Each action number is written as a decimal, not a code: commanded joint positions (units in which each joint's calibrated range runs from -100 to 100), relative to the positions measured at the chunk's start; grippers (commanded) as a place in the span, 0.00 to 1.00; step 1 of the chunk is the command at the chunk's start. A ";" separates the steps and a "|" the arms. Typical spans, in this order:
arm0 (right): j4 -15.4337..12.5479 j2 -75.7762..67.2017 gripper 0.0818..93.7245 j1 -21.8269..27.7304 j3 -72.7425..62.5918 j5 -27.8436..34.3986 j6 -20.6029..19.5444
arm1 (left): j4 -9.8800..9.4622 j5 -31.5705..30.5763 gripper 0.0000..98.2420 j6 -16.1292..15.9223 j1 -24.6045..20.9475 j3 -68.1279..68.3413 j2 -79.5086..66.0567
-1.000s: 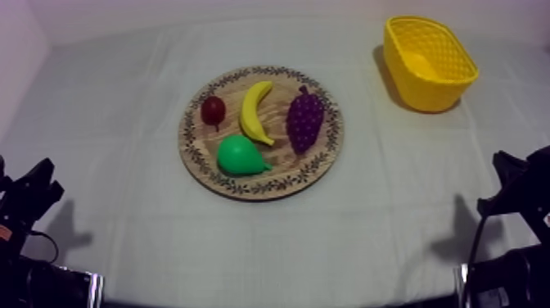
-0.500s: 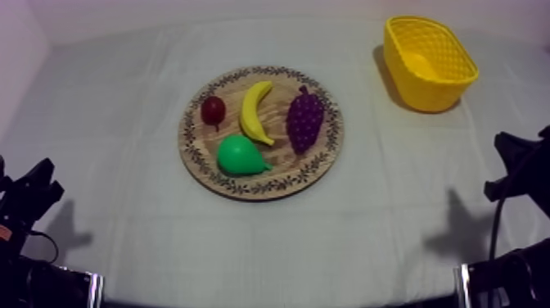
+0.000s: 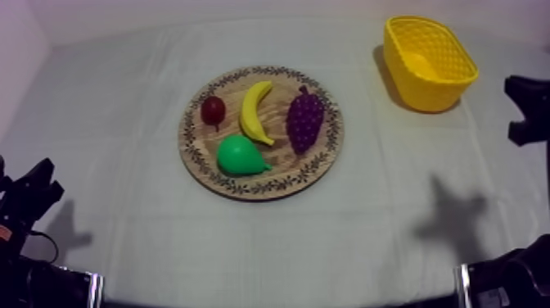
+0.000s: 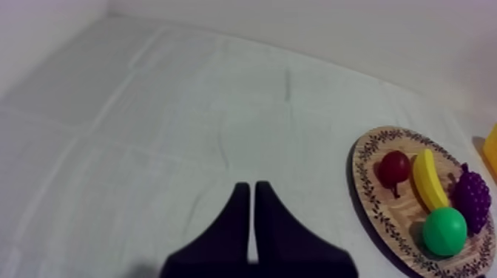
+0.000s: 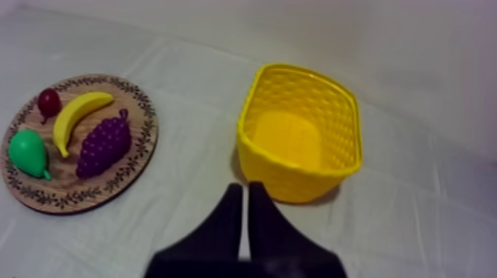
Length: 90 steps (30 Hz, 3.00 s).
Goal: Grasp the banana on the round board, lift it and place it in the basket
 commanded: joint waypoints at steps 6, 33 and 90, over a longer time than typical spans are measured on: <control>2.58 10.55 0.00 -6.34 -21.92 8.54 -2.59 | 0.00 -0.02 0.00 -0.02 -0.01 -0.04 0.00; 10.47 43.19 0.00 -25.97 -59.75 38.50 -13.43 | 0.00 -0.02 0.00 -0.01 -0.01 -0.04 0.00; 11.81 64.68 0.49 -31.44 -73.07 48.63 -24.20 | 0.00 -0.02 0.00 -0.02 -0.01 -0.04 0.00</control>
